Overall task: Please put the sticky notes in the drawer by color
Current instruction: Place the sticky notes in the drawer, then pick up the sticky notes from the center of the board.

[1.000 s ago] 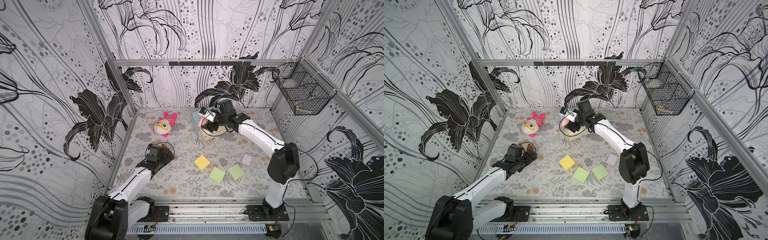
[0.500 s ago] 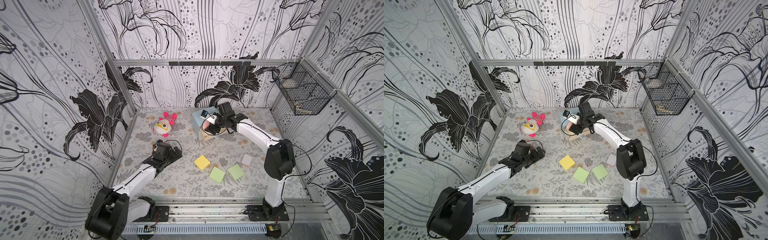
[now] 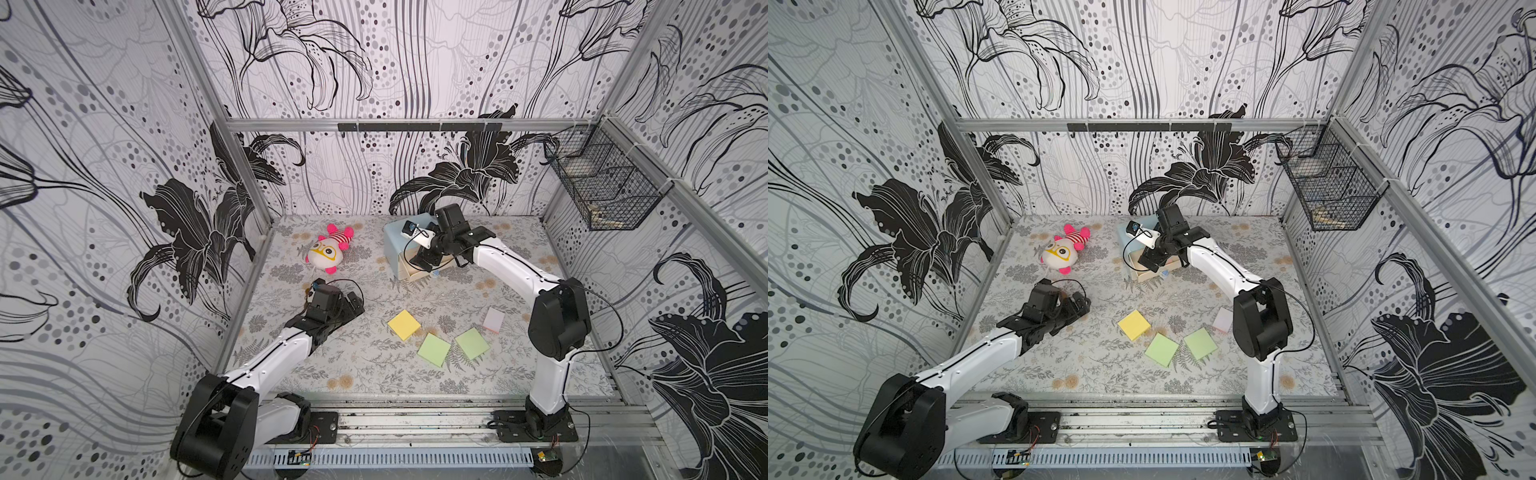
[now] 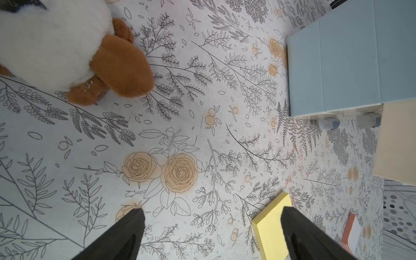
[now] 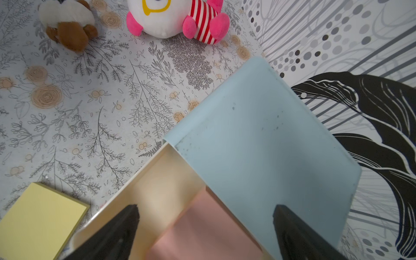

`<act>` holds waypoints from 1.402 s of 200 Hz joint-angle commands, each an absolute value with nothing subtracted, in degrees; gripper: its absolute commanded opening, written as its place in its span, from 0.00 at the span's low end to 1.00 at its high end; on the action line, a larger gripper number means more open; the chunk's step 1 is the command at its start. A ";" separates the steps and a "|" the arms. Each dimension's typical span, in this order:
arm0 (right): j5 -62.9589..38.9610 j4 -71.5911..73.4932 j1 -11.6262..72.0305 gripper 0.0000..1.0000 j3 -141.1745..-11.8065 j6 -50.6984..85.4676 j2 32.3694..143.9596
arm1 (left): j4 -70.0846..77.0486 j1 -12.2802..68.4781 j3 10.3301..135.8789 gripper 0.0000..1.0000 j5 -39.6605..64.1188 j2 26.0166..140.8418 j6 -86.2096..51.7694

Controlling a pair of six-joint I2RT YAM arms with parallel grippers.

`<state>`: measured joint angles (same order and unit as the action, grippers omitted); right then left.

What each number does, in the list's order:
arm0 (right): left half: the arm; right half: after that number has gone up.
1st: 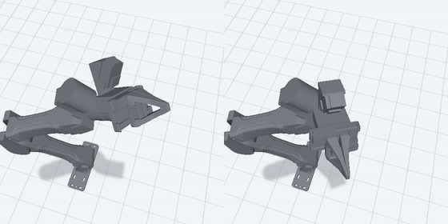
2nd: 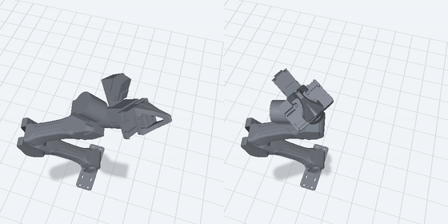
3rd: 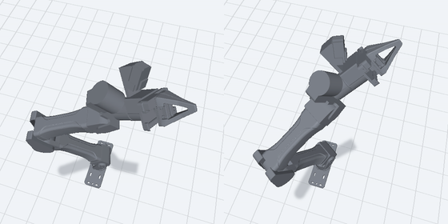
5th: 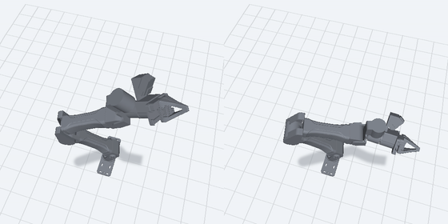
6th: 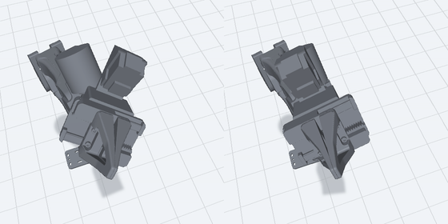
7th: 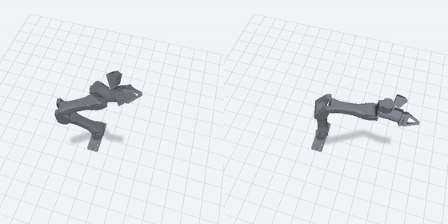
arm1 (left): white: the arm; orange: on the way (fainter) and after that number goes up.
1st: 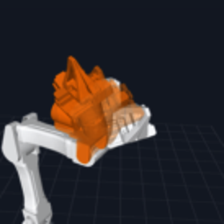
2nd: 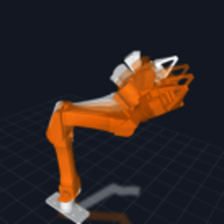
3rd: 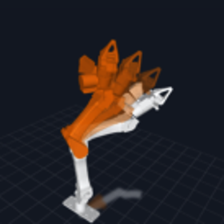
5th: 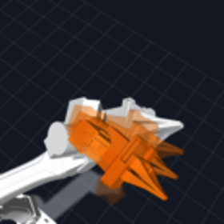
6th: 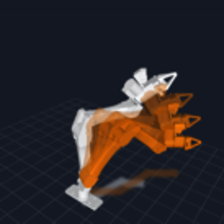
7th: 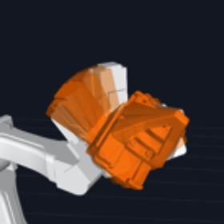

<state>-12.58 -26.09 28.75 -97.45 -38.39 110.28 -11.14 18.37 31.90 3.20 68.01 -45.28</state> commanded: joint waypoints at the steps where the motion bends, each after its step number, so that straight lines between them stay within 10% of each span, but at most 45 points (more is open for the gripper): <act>1: -12.00 -23.65 28.15 0.98 -96.05 -35.77 106.15 | -9.08 18.76 32.70 1.00 3.16 67.79 -45.03; 134: 0.51 -1.19 22.62 0.94 -61.44 0.59 80.20 | 0.19 27.68 58.72 0.99 -1.18 85.03 -43.12; 280: 8.82 -24.68 10.72 0.94 -40.66 32.98 74.77 | -0.88 34.51 68.17 0.98 -0.69 90.85 -38.82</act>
